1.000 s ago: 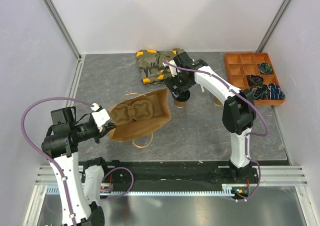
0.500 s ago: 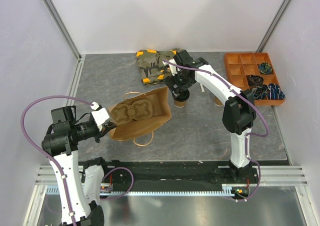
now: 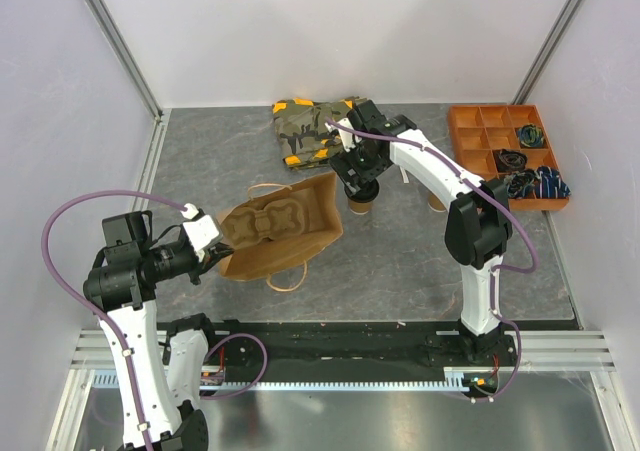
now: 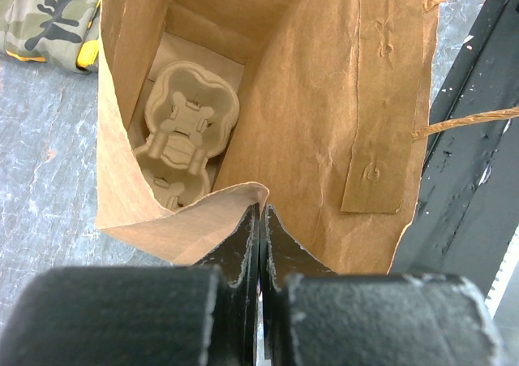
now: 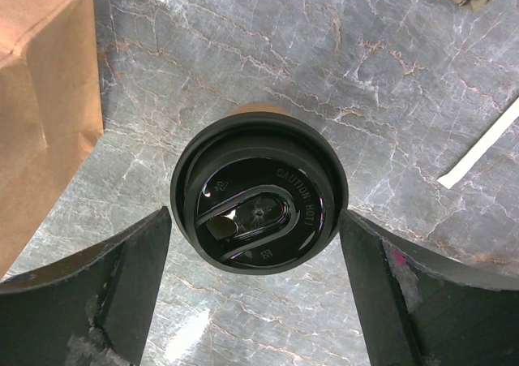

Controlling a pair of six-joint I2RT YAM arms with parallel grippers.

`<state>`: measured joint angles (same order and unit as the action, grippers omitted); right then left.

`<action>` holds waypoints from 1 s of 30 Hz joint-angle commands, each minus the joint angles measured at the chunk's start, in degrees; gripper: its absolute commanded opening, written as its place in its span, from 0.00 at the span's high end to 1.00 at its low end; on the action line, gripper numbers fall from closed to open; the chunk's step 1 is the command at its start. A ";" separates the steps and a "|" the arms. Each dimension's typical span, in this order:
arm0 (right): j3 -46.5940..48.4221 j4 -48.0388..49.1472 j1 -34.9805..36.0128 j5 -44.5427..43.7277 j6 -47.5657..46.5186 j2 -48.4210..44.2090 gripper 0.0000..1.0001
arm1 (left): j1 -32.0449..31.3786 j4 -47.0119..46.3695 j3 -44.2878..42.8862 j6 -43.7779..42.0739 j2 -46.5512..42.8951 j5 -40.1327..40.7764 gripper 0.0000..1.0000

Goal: Pack the takeout coffee

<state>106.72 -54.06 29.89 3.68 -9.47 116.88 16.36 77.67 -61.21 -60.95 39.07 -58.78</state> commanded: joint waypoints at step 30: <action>-1.25 0.10 -0.09 0.53 -0.81 -0.60 0.23 | -0.10 -1.12 -0.23 2.15 0.22 -0.45 0.98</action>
<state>105.23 -54.08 29.89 4.16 -9.87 116.90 16.36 77.60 -61.21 -60.10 39.07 -58.76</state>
